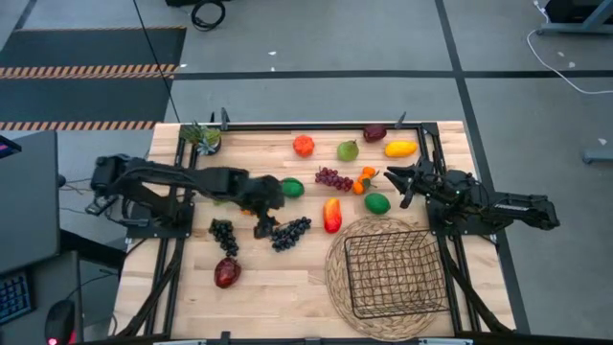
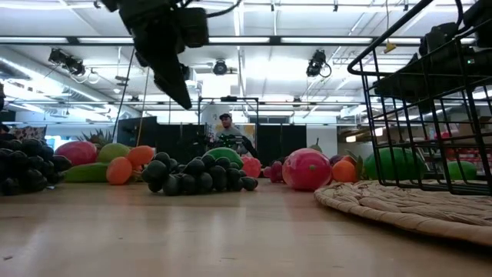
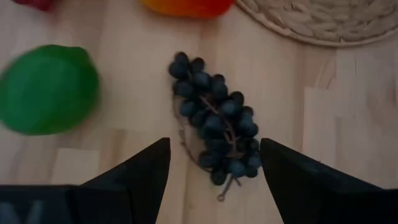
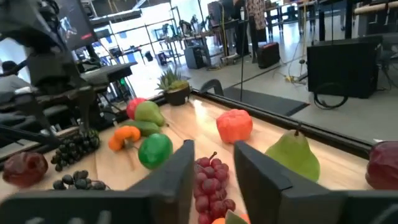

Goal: Build produce basket
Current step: Put the right black grapes into the black wire basket

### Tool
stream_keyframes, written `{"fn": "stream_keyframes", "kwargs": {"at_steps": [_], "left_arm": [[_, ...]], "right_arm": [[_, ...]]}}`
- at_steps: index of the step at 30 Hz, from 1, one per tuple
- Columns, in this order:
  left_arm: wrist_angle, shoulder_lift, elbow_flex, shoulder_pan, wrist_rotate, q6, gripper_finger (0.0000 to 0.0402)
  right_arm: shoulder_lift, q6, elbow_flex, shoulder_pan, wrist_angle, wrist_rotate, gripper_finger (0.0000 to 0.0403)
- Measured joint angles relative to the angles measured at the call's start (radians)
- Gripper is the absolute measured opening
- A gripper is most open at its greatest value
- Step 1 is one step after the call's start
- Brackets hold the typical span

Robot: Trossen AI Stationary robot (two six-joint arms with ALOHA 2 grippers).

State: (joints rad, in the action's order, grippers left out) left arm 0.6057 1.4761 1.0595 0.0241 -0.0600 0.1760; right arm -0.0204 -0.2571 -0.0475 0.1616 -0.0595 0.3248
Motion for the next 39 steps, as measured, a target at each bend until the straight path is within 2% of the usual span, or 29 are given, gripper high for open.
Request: {"fn": "stream_keyframes", "kwargs": {"at_steps": [9, 16, 20, 23, 29, 34, 39], "left_arm": [[-0.001, 0.168, 0.065, 0.086, -0.040, 0.112, 0.0256], [-0.019, 0.193, 0.067, 0.094, -0.037, 0.292, 0.0257], [-0.023, 0.193, 0.068, 0.097, -0.037, 0.375, 0.0260], [-0.042, 0.193, 0.067, 0.102, -0.028, 0.384, 0.0261], [-0.032, 0.223, 0.062, 0.101, 0.091, 0.411, 0.0261], [-0.109, 0.299, 0.062, 0.102, 0.088, 0.418, 0.0261], [-0.100, 0.383, 0.064, 0.094, 0.056, 0.399, 0.0261]], "right_arm": [[0.000, -0.054, 0.000, 0.000, 0.054, -0.011, 0.0206], [-0.001, -0.055, 0.000, 0.000, 0.107, -0.030, 0.0266], [0.000, -0.038, 0.000, 0.000, 0.162, -0.031, 0.0287], [-0.001, -0.012, 0.000, 0.000, 0.178, -0.031, 0.0294], [-0.001, -0.015, 0.000, 0.000, 0.178, -0.031, 0.0293], [-0.001, -0.039, 0.000, -0.001, 0.168, -0.052, 0.0292], [-0.001, -0.040, 0.000, -0.001, 0.163, -0.084, 0.0291]]}}
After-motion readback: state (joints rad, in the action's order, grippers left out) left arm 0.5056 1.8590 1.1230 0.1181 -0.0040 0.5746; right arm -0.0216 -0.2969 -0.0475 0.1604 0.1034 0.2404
